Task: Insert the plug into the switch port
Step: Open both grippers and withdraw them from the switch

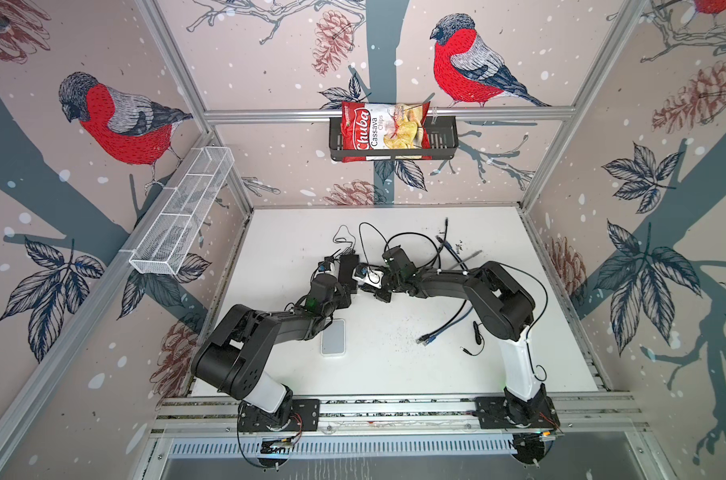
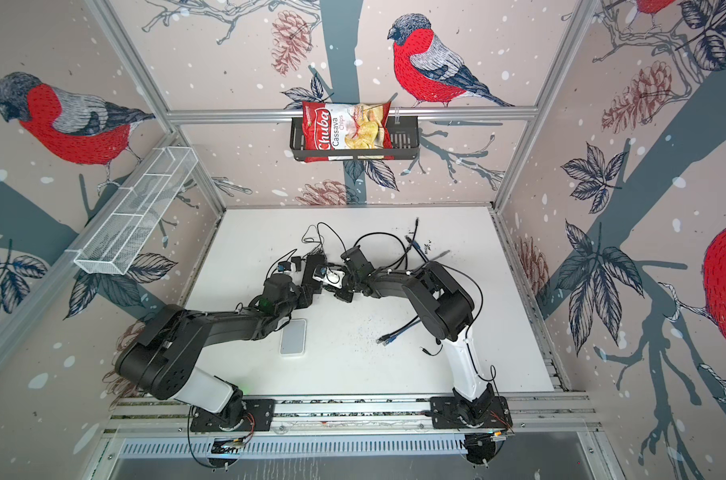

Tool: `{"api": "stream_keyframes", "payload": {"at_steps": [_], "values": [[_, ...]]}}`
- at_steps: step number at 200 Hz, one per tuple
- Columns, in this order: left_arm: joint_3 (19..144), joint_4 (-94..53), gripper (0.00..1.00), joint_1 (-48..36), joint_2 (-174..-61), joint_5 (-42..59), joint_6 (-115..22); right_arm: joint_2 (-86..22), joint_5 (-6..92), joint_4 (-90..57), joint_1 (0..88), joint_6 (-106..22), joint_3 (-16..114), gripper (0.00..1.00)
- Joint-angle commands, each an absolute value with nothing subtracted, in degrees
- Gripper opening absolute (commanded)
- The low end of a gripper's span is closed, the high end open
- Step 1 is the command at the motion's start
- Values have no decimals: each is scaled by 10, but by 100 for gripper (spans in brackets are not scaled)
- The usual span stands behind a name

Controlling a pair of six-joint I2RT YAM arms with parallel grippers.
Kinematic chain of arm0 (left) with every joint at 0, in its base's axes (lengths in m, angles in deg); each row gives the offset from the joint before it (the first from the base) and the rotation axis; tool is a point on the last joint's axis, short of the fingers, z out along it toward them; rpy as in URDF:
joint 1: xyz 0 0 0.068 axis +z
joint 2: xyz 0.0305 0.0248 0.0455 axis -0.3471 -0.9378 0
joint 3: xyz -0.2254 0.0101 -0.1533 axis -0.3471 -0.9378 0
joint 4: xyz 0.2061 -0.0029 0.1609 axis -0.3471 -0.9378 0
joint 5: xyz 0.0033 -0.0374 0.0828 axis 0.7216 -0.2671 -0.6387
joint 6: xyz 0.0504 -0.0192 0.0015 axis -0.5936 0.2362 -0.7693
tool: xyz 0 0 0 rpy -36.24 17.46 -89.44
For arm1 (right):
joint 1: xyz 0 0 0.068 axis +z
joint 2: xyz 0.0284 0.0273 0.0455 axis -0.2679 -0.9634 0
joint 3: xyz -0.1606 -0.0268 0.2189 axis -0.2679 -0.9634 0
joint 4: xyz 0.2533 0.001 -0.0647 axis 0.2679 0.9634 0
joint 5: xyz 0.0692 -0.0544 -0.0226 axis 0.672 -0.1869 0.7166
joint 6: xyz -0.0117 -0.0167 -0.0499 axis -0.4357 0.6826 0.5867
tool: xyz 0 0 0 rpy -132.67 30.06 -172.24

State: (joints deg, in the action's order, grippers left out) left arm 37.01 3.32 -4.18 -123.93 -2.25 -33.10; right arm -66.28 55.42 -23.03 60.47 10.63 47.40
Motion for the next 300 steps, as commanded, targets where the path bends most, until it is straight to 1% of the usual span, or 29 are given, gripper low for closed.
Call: {"api": "stream_keyframes", "payload": {"at_steps": [1,21,34,64,94,100,105,109,110,112,113,114,116,148,167,200,215,249,264,285,300], "values": [[369,12,53,-40,-1243,-4,-327,-678,558,-235,605,113,501,18],[372,4,54,-39,-1241,-13,-330,-689,559,-219,605,107,517,22],[373,-1,55,-39,-1236,-21,-333,-690,555,-219,604,101,520,26],[377,-15,62,-39,-1218,-39,-337,-676,559,-230,599,87,510,34],[382,-33,76,-39,-1192,-60,-344,-647,558,-261,588,64,485,40],[383,-37,86,-39,-1186,-62,-346,-642,559,-262,585,55,482,43],[385,-43,95,-39,-1180,-65,-347,-637,561,-263,582,48,481,47],[386,-48,97,-39,-1177,-68,-348,-633,562,-265,579,43,479,54],[387,-49,97,-39,-1176,-69,-348,-632,562,-265,579,41,479,57],[388,-51,97,-39,-1173,-71,-348,-629,561,-267,578,39,477,85],[389,-52,97,-39,-1171,-71,-348,-627,561,-268,577,38,476,93],[389,-54,97,-39,-1170,-72,-348,-626,560,-269,576,37,475,97],[390,-58,97,-39,-1167,-73,-349,-623,560,-271,575,35,473,100],[397,-100,97,-39,-1114,-101,-346,-562,521,-314,568,16,420,99],[399,-128,97,-39,-1084,-115,-351,-529,472,-334,563,-18,398,99],[401,-193,97,-39,-1038,-144,-336,-462,359,-390,558,-86,336,99],[395,-210,97,-39,-1013,-152,-326,-431,346,-399,551,-119,312,99],[368,-212,97,-39,-947,-151,-329,-376,364,-387,518,-228,280,99],[350,-202,97,-39,-915,-145,-333,-347,367,-412,499,-293,243,99],[335,-218,97,-39,-883,-134,-330,-298,333,-451,458,-423,182,99],[331,-248,97,-39,-872,-121,-314,-268,308,-415,422,-499,168,99]]}}
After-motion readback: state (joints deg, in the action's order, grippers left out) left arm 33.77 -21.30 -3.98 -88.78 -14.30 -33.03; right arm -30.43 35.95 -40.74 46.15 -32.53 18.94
